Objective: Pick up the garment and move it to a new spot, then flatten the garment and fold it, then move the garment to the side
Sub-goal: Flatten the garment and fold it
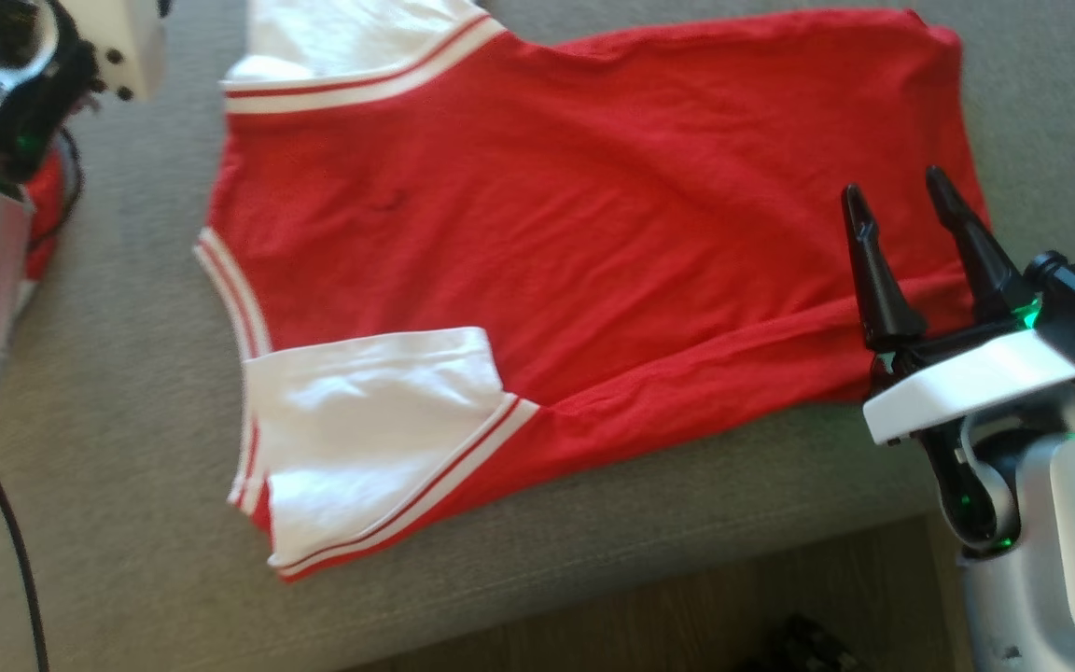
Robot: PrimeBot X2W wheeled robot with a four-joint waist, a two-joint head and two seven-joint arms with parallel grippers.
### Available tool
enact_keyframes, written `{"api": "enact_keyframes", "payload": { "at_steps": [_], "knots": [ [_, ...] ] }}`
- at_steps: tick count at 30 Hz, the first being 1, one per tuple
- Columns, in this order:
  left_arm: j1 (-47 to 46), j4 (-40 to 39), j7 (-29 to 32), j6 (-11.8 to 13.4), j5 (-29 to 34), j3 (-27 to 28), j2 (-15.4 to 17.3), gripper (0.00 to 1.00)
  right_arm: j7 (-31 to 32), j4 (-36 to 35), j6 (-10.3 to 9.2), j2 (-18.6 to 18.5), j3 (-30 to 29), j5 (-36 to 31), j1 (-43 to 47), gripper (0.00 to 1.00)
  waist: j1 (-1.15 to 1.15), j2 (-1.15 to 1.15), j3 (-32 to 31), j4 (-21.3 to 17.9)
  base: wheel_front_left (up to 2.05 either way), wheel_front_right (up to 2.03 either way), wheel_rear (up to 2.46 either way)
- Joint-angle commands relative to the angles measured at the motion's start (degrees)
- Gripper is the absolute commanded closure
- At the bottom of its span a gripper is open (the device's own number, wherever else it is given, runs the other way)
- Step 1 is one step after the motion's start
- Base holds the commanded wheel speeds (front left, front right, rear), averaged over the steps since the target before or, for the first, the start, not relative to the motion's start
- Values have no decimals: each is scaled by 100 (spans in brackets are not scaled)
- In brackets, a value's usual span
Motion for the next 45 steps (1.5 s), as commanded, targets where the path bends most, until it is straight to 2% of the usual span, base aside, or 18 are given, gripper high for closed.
{"api": "enact_keyframes", "payload": {
  "at_steps": [1,8,18,19,20,21,22,26,30,31,34,39,45],
  "knots": [
    [-297,-94,44,-26,71,135,323,0,-67,-155,-2,-42,134,58,-24,0,-1,0,277,-301,0,0,0],
    [-1008,1003,101,-34,61,-230,470,0,-290,55,-2,-21,304,175,-232,0,-1,0,603,-629,0,0,0],
    [-1378,1557,131,-35,-237,-1031,684,0,-451,198,-2,-5,176,88,-429,0,-1,0,711,-788,0,0,0],
    [-1388,1565,149,-35,-311,-1103,706,10,-448,191,-2,-4,158,76,-436,0,-1,0,704,-787,0,0,0],
    [-1404,1564,158,-35,-377,-1174,728,51,-440,184,-2,-5,146,66,-443,0,-1,0,701,-786,0,0,0],
    [-1421,1559,162,-36,-434,-1250,753,70,-426,177,-2,-15,141,60,-457,0,-1,0,698,-785,0,0,0],
    [-1432,1546,177,-36,-509,-1330,773,100,-405,170,-2,-32,145,56,-480,0,-1,0,694,-783,0,0,0],
    [-1494,1435,235,-36,-880,-1574,828,100,-32,141,-2,-142,180,89,-741,0,-1,0,694,-775,0,0,0],
    [-1590,1241,62,-36,-1176,-1808,855,100,1000,250,-2,-389,162,-25,-1393,0,-1,0,678,-720,0,0,0],
    [-1590,1241,62,-36,-1176,-1808,855,100,1000,250,-2,-389,162,-25,-1393,0,-1,0,678,-720,0,0,0],
    [-1652,1163,-99,-36,-1315,-1984,863,100,1630,418,-2,-532,84,-333,-2076,0,-1,0,656,-642,0,0,0],
    [-1787,1066,-204,-36,-1524,-2260,877,100,2371,983,-2,-834,158,-1116,-3034,0,-1,0,669,-475,0,0,0],
    [-1947,990,-259,-36,-1714,-2526,898,100,2675,1877,-2,-1049,437,-1637,-3581,0,-1,0,757,-315,0,0,0]
  ]
}}
